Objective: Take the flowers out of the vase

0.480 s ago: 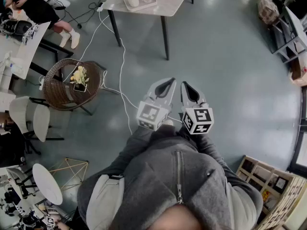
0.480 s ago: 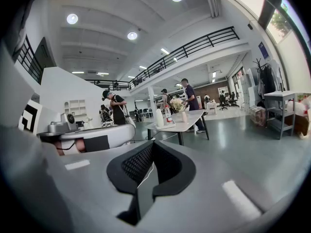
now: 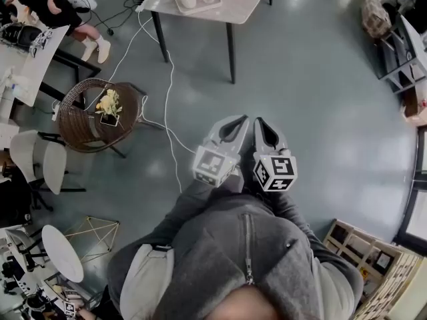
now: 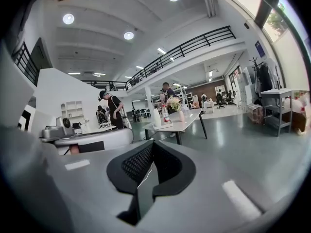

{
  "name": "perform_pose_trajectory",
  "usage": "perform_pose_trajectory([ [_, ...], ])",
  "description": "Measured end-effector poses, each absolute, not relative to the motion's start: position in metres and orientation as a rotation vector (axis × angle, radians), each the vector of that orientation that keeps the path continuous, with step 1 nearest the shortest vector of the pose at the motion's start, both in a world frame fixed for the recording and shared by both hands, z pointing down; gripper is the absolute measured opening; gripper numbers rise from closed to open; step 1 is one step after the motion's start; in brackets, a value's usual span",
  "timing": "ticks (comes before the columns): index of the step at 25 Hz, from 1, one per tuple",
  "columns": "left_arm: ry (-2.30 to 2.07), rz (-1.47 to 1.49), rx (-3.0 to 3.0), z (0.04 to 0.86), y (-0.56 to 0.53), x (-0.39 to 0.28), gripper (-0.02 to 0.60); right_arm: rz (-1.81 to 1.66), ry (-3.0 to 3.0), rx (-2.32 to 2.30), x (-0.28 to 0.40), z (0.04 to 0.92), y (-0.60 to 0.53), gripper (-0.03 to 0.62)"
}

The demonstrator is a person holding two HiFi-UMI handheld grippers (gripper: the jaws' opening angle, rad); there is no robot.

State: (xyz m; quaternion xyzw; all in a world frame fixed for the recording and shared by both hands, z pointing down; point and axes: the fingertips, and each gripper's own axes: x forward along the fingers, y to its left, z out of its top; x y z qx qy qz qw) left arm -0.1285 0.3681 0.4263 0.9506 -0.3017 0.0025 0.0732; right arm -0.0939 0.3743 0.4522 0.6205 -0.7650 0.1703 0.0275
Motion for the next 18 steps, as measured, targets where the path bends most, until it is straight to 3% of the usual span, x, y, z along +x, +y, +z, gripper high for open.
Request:
perform_pose_trajectory([
  [18, -0.940, 0.039, 2.868, 0.423, 0.263, -0.079, 0.009, 0.493, -2.398, 1.883, -0.048, 0.440, 0.261, 0.003],
])
